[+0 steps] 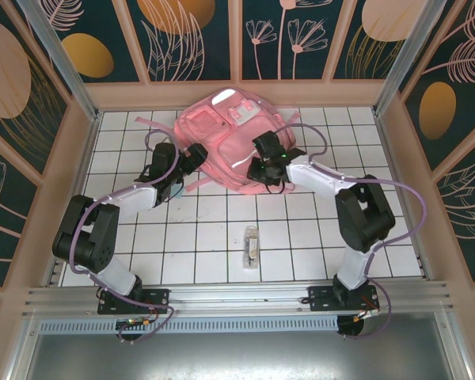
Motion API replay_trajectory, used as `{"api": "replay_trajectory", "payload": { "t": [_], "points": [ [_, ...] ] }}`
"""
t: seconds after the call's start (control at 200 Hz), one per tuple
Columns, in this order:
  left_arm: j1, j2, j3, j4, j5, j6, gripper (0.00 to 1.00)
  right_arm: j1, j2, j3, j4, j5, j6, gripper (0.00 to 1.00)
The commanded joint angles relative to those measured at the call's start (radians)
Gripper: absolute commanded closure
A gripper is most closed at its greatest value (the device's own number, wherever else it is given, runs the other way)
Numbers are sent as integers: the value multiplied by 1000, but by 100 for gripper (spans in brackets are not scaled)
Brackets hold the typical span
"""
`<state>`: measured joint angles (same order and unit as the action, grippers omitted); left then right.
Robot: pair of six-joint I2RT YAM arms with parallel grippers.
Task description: Pack the student bag
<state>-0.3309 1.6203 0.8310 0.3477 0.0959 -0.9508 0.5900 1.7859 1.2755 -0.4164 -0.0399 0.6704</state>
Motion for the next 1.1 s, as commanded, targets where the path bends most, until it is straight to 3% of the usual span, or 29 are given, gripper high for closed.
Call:
{"api": "replay_trajectory", "payload": {
  "t": [0.0, 0.195, 0.425, 0.585, 0.73, 0.895, 1.096],
  "points": [
    [2, -19, -1, 12, -2, -9, 1, -16, -44, -53, 28, -32, 13, 69],
    [2, -14, 2, 17, 8, -18, 1, -8, -3, -3, 55, -87, -29, 61],
    [0, -17, -3, 15, 47, -13, 1, 7, 78, 107, -1, -32, -153, 63],
    [-10, 4, -95, 171, 185, -155, 7, -8, 124, 62, 26, -82, -171, 63],
    [-76, 49, -113, 239, 199, -225, 12, -23, 143, -13, 84, -110, -141, 63],
    [-154, 180, -35, 287, 220, -268, 26, -38, 152, -81, 168, -186, -123, 62],
    [-166, 314, 42, 298, 171, -261, 48, -70, 194, -121, 277, -283, -116, 62]
  ]
}}
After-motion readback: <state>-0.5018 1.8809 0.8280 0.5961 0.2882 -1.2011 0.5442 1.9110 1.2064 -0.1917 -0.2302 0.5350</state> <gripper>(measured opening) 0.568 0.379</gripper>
